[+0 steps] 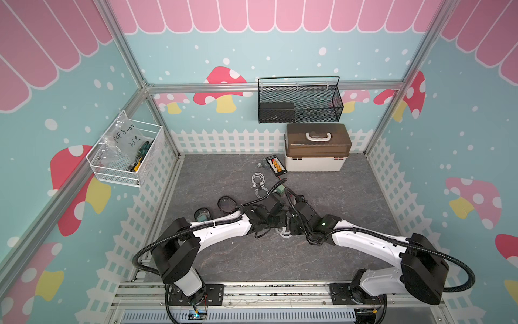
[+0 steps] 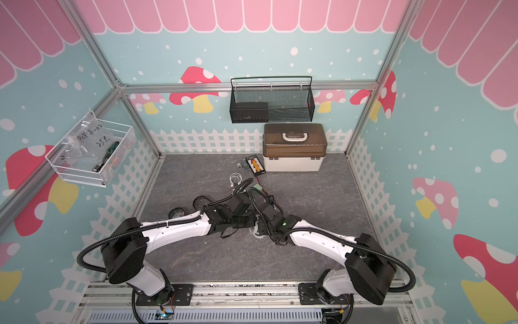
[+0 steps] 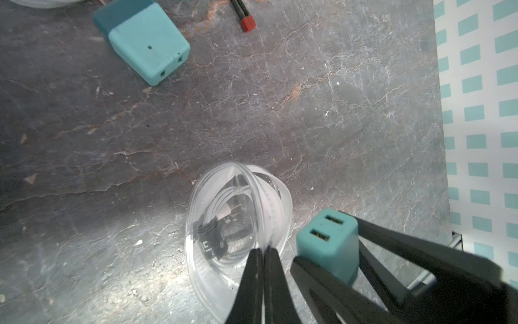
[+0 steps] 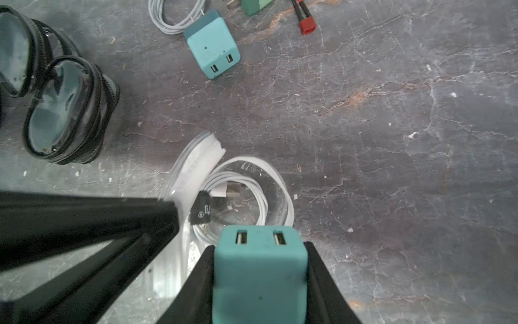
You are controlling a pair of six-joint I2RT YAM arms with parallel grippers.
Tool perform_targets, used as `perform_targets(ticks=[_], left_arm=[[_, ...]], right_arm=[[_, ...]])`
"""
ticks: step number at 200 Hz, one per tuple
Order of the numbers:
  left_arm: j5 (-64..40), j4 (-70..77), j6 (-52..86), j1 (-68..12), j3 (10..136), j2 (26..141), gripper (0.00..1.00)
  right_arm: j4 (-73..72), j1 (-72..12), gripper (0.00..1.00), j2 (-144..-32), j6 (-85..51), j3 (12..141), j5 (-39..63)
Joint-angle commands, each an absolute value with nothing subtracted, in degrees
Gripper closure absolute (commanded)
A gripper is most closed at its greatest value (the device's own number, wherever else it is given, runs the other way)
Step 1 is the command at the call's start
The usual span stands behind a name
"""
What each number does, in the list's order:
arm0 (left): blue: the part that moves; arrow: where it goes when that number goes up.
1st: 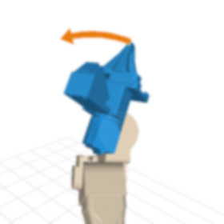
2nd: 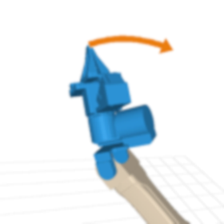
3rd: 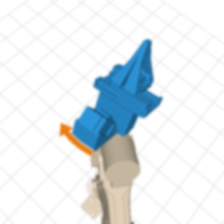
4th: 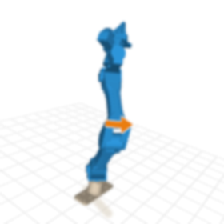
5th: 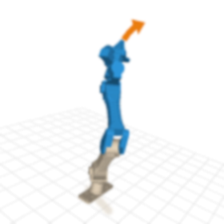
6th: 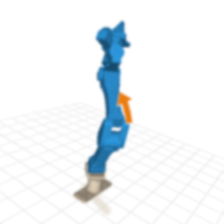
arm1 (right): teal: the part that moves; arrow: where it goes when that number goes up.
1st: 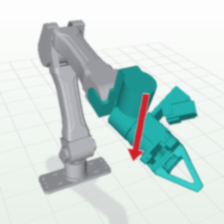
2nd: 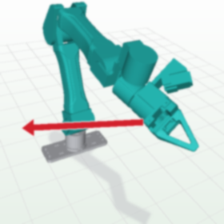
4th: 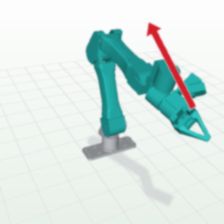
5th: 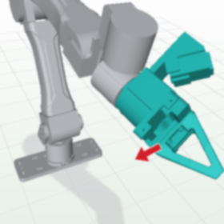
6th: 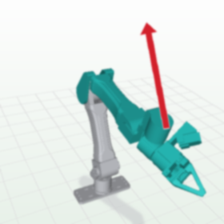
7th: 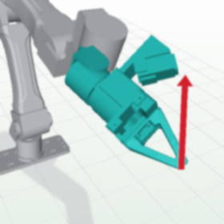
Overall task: Pack away charging kits
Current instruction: Pick up the plug from the center of the board, then place the plug in the storage bag.
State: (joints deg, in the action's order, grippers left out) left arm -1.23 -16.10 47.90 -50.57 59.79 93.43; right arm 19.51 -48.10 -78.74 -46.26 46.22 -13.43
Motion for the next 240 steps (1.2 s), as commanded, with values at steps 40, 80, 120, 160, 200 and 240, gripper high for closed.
perform_targets(ticks=[40, 80, 120, 160, 200, 240], left_arm=[[-3.6, -7.47, 51.7, -51.06, 56.42, 91.75, 1.0], [-3.64, -2.82, 53.16, -51.15, 53.89, 91.06, 1.0], [-1.71, -1.97, 53.7, -51.15, 52.24, 89.12, 1.0], [-1.81, -0.08, 54.05, -51.13, 51.33, 89.2, 1.0], [-3.98, 2.47, 54.66, -51.15, 51.15, 90.61, 1.0], [-3.78, 2.96, 54.53, -51.15, 50.64, 90.79, 1.0]], right_arm=[[12.07, -45.19, 0.93, -81.55, -45.44, 45.92, -11.17], [10.19, -44.48, 0.93, -84.3, -45.78, 45.89, -10.55], [8.07, -42.72, 0.93, -84.55, -46.48, 43.74, -9.03], [7.28, -42.71, 0.93, -84.76, -46.67, 43.33, -7.79], [6.25, -42.71, 0.89, -86.86, -46.76, 44.02, -6.62], [5.57, -42.79, 0.76, -88.96, -46.86, 44.91, -5.59]])
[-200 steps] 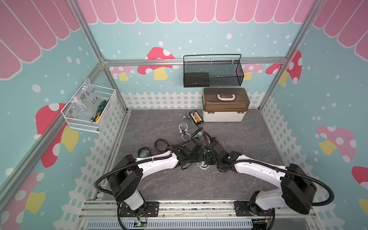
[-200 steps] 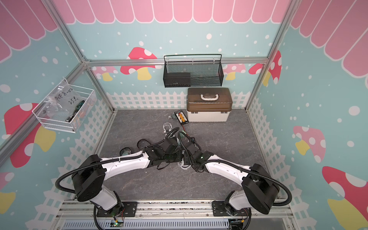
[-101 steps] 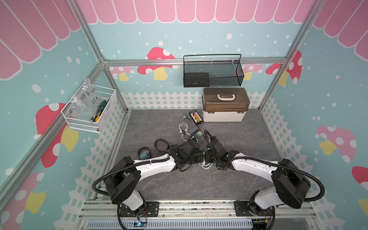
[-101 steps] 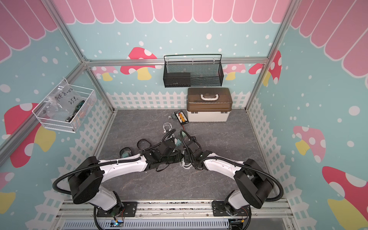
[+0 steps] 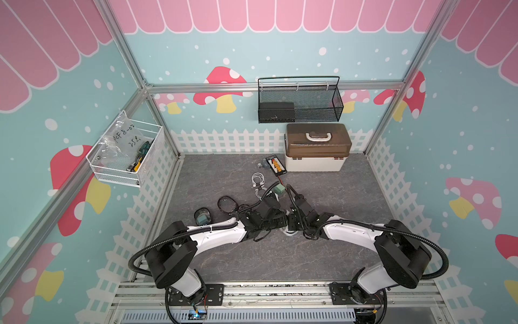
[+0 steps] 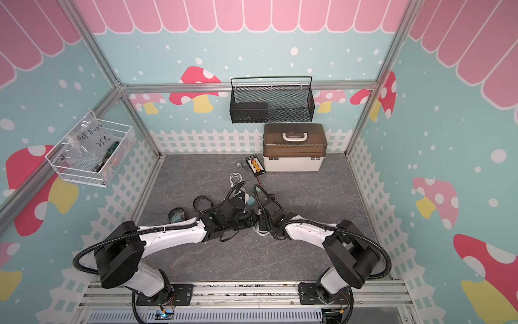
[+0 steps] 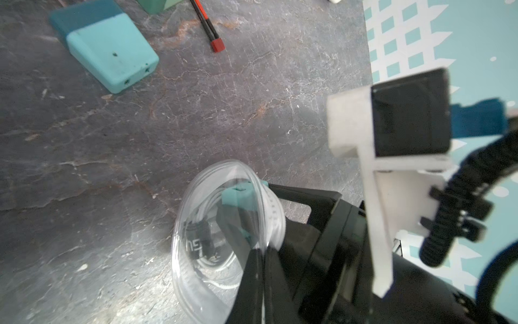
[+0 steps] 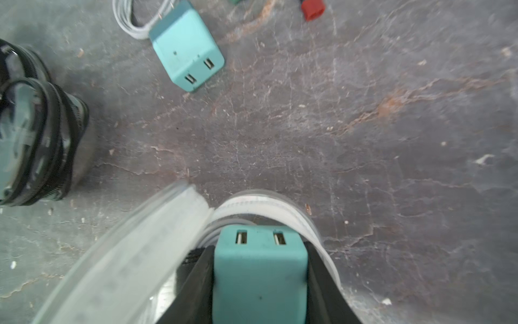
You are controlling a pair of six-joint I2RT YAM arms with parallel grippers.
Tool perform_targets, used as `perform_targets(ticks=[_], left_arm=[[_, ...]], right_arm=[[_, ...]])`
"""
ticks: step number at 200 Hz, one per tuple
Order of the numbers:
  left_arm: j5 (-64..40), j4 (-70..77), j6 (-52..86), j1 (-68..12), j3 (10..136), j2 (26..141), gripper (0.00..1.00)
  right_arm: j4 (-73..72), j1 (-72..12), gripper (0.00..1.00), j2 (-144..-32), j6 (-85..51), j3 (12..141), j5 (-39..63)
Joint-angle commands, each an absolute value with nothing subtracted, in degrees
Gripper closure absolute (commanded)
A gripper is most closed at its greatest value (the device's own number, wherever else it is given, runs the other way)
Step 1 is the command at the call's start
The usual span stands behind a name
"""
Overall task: Pack away charging kits
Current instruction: Place the plug in the storage bag.
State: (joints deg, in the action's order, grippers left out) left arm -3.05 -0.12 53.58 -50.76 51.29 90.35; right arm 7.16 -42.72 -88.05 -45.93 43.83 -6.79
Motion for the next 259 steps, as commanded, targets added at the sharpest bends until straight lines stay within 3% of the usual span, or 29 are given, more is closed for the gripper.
perform_targets(ticks=[1, 45, 72, 149, 259], left_arm=[[-3.82, 2.97, 54.55, -51.15, 50.63, 90.79, 1.0], [-3.84, 3.86, 54.84, -51.15, 50.19, 91.49, 1.0], [-3.22, 3.74, 54.89, -51.15, 49.95, 91.58, 1.0], [-2.36, 3.65, 55.11, -51.15, 49.39, 91.4, 1.0], [-3.92, 3.87, 55.11, -51.15, 51.84, 94.61, 1.0]], right_arm=[[5.56, -42.75, 0.76, -89.0, -46.85, 44.91, -5.61], [5.62, -42.81, 0.48, -86.92, -46.32, 44.56, -5.69], [7.3, -42.5, 0.39, -84.5, -45.71, 44.29, -6.86], [12.26, -34.92, 0.4, -73.48, -44.92, 34.69, -11.93], [7.12, -38.12, 0.47, -87.31, -43.85, 42.22, -4.18]])
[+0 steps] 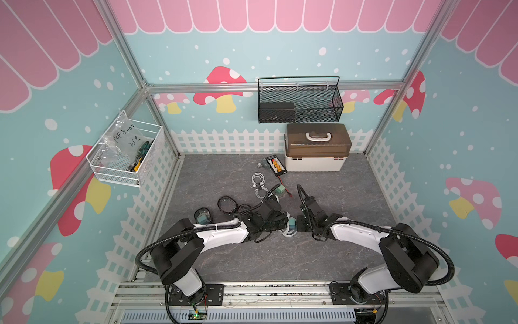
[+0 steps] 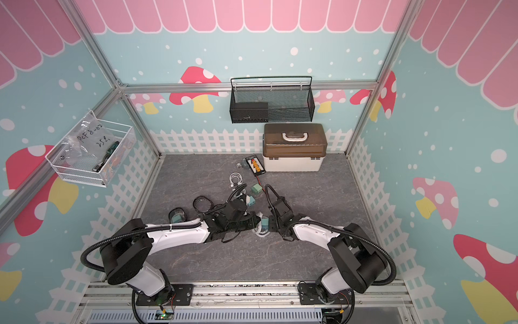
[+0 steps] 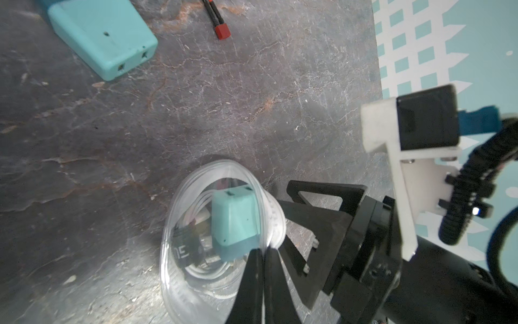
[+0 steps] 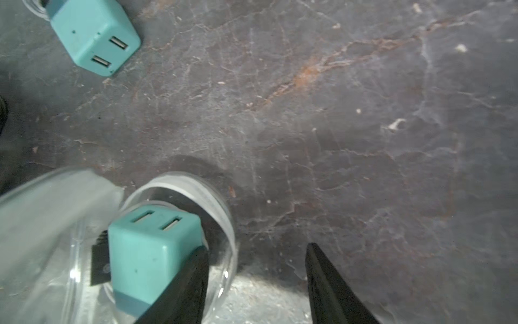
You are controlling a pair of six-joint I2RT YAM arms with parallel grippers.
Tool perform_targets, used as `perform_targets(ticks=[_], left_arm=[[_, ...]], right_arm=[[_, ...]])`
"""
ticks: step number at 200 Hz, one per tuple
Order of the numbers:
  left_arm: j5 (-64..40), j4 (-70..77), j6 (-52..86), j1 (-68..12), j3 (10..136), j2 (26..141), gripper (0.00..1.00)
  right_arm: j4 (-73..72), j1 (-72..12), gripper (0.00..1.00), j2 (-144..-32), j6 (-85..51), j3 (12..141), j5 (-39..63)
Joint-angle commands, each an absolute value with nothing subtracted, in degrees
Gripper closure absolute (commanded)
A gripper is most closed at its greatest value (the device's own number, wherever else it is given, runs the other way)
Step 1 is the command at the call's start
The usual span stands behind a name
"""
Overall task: Pack away charging kits
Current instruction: Place the plug in the storage bag, then close the storage bag at the center of the board.
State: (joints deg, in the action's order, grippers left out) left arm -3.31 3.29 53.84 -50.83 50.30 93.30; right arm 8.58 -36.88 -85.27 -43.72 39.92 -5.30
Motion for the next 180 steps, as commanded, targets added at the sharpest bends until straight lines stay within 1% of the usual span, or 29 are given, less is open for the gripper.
perform_targets(ticks=[1, 27, 34, 46, 58, 66, 83, 87, 96, 108, 121, 135, 154, 168, 180], left_arm=[[-3.94, 3.91, 55.11, -51.15, 51.89, 94.63, 1.0], [-4.08, 3.56, 54.84, -51.15, 52.29, 94.85, 1.0], [-4.0, 3.52, 54.84, -51.15, 52.36, 94.83, 1.0], [-4.16, 3.6, 54.68, -51.15, 52.47, 94.83, 1.0], [-4.59, 3.31, 54.28, -51.13, 52.81, 94.78, 1.0], [-4.62, 2.57, 54.07, -51.15, 53.07, 94.63, 0.9], [-3.43, 0.64, 53.46, -51.15, 52.94, 93.09, 0.62], [-2.85, 0.19, 53.25, -51.15, 52.69, 92.37, 0.57], [-1.76, -0.57, 52.75, -51.15, 52.01, 90.44, 0.47], [0.17, -2.19, 52.15, -51.07, 50.8, 87.27, 0.38], [2.36, -3.59, 51.61, -50.82, 49.04, 83.48, 0.35], [3.84, -3.25, 51.18, -50.09, 46.11, 79.3, 0.31], [4.88, -1.35, 51.57, -48.69, 41.6, 75.08, 0.24], [4.84, 0.63, 51.9, -47.89, 38.79, 73.78, 0.25], [3.77, 0.88, 51.83, -47.23, 37.9, 73.82, 0.25]], right_arm=[[7.12, -38.13, 0.47, -87.43, -43.85, 42.29, -4.11], [7.04, -39.16, 0.49, -88.82, -44.01, 43.11, -4.45], [6.88, -39.18, 0.51, -88.95, -44.09, 42.99, -4.43], [6.88, -39.22, 0.57, -88.97, -44.27, 42.67, -4.77], [6.93, -39.18, 0.59, -88.42, -44.21, 42.17, -5.32], [7.16, -39.11, 0.59, -87.74, -44.12, 41.8, -5.93], [8.57, -38.9, 0.58, -85.41, -43.56, 41.08, -7.38], [9.04, -38.76, 0.58, -84.74, -43.43, 40.9, -7.64], [9.55, -38.13, 0.56, -82.97, -43.17, 40.25, -7.84], [10.1, -36.94, 0.54, -80.47, -42.98, 39.01, -7.61], [11.07, -35.88, 0.52, -77.54, -42.89, 37.73, -7.77], [11.92, -35.7, 0.47, -73.97, -42.89, 36.86, -8.17], [11.95, -35.82, 0.41, -69.89, -42.72, 36.63, -6.22], [11.78, -36.16, 0.36, -69.4, -42.54, 37.8, -4.51], [11.95, -37.22, 0.34, -71.0, -42.11, 39.87, -3.47]])
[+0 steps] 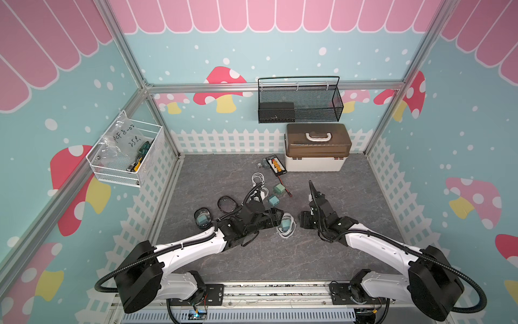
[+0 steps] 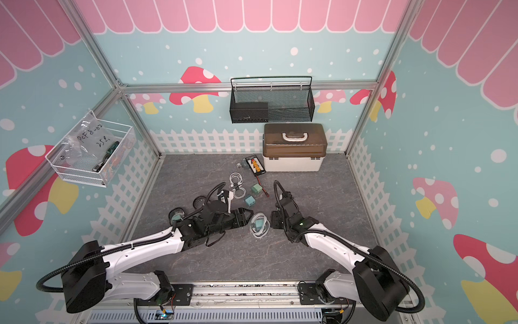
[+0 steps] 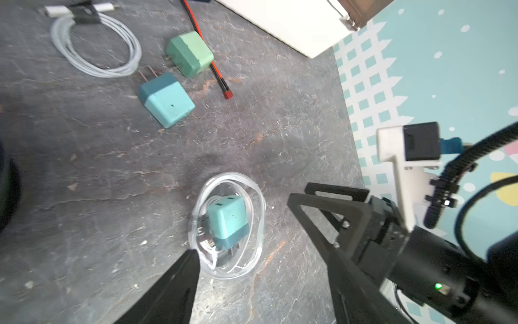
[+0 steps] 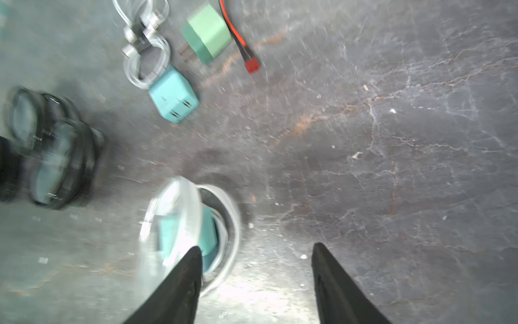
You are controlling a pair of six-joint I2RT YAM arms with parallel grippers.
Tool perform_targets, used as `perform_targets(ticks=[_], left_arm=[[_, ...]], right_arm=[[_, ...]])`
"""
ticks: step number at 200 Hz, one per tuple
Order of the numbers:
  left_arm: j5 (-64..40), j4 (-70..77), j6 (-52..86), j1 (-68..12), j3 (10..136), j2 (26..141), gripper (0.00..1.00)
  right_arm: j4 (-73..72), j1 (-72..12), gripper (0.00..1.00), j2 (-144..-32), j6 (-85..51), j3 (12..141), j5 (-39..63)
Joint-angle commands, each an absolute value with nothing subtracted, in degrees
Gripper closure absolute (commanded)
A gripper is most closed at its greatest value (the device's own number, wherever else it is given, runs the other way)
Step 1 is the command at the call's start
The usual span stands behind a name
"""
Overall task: Pack away charging kits
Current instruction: Close the storage bag at the center of the board.
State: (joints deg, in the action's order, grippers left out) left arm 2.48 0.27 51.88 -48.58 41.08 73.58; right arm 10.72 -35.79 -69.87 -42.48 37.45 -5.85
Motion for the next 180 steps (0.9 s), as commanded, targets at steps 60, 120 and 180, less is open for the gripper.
perform_targets(ticks=[60, 120, 180], left_arm=[[2.55, 0.79, 50.89, -46.85, 38.11, 76.38, 0.23], [0.46, 3.17, 50.58, -46.85, 39.43, 79.84, 0.23], [-1.52, 6.02, 50.95, -46.85, 40.6, 84.46, 0.23]], right_arm=[[11.74, -40.25, 0.45, -83.08, -42.45, 43.24, -6.67], [7.33, -40.25, 0.64, -83.74, -43.75, 37.17, -7.57], [4.02, -40.33, 0.66, -86.0, -43.94, 35.71, -6.48]])
